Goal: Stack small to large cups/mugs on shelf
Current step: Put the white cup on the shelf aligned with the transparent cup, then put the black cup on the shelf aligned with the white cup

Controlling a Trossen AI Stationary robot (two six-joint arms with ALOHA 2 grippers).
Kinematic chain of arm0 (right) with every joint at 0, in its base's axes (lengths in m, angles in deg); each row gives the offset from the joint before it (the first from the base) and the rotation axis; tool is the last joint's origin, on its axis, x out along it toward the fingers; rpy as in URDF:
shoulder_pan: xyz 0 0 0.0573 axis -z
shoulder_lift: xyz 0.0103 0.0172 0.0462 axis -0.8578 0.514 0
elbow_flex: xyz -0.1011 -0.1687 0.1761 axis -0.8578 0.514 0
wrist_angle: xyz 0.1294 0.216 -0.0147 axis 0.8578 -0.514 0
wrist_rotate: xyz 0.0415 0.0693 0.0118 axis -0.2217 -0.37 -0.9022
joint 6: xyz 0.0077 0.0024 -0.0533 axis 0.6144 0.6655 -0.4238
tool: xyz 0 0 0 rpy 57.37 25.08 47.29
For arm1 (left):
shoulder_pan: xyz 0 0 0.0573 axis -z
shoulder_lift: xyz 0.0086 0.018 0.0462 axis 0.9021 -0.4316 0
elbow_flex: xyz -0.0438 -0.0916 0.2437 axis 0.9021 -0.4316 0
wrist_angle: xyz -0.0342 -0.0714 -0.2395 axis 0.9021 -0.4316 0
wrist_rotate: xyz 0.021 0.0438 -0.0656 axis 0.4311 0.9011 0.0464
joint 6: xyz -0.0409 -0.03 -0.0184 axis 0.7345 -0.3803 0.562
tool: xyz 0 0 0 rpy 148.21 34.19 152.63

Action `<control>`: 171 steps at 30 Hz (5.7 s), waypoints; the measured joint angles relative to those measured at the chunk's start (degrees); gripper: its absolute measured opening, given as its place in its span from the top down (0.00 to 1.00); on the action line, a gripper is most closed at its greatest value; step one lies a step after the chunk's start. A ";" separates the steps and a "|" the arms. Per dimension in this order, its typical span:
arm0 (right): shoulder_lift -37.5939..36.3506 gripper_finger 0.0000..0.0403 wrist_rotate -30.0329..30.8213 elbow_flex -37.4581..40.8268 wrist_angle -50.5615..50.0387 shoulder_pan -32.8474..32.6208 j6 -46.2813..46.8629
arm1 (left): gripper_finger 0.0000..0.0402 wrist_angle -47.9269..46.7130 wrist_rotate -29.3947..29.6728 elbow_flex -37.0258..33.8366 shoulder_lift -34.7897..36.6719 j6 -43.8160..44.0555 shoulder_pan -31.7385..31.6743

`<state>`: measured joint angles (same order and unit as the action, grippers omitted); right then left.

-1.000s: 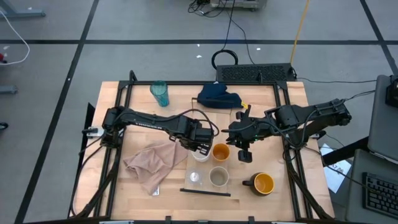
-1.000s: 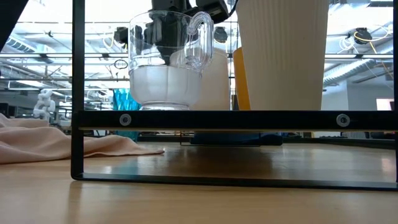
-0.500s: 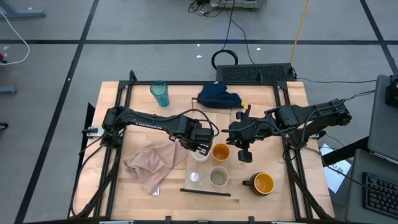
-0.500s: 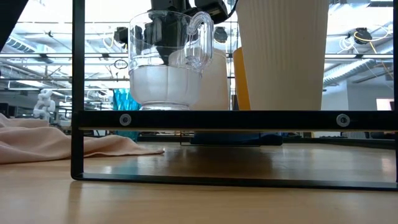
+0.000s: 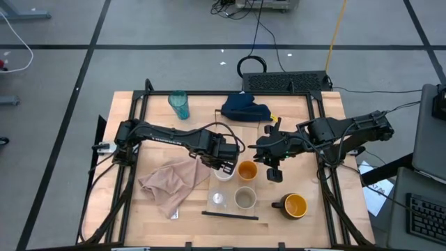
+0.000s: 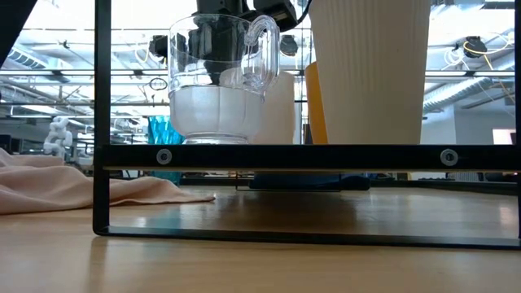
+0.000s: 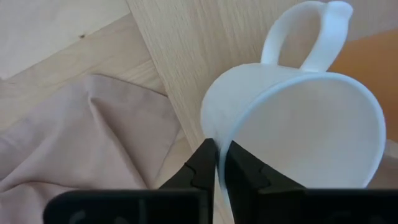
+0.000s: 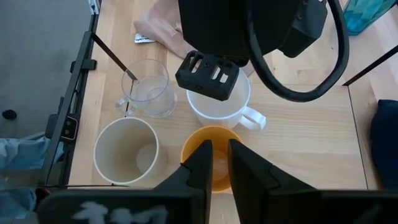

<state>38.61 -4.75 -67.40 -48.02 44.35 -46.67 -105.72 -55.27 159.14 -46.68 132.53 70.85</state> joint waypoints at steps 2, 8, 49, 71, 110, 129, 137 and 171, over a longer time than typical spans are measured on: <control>0.00 0.90 0.00 0.00 0.01 -0.01 0.01 | 0.93 0.02 0.00 0.00 0.00 0.00 0.00; 0.00 0.90 -0.02 0.00 0.00 -0.02 0.00 | 0.92 0.22 -0.64 0.00 0.00 0.00 0.00; 0.00 0.90 -0.17 0.00 -1.27 -0.02 -0.85 | 0.63 0.22 -0.49 0.00 2.50 -1.62 -0.02; 0.04 0.90 0.09 0.00 0.34 0.05 -0.83 | 0.63 9.30 -8.00 0.04 9.42 -16.00 -1.34; 0.04 0.90 0.07 0.00 15.93 -3.08 1.15 | 0.63 41.15 9.80 0.02 21.38 -18.39 -4.31; 0.04 0.90 0.04 0.00 18.18 -4.04 2.14 | 0.63 41.16 10.16 0.02 21.38 -18.41 -4.31; 0.04 0.90 0.04 0.00 18.24 -4.04 0.59 | 0.63 41.18 0.73 0.00 22.13 -20.08 -6.09; 0.11 0.90 0.31 0.55 24.95 14.32 -1.24 | 0.63 29.29 -3.81 0.03 46.99 -57.42 -11.21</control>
<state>38.72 -4.44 -66.85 -23.07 58.67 -47.91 -76.43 -59.08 159.17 0.32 75.11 59.64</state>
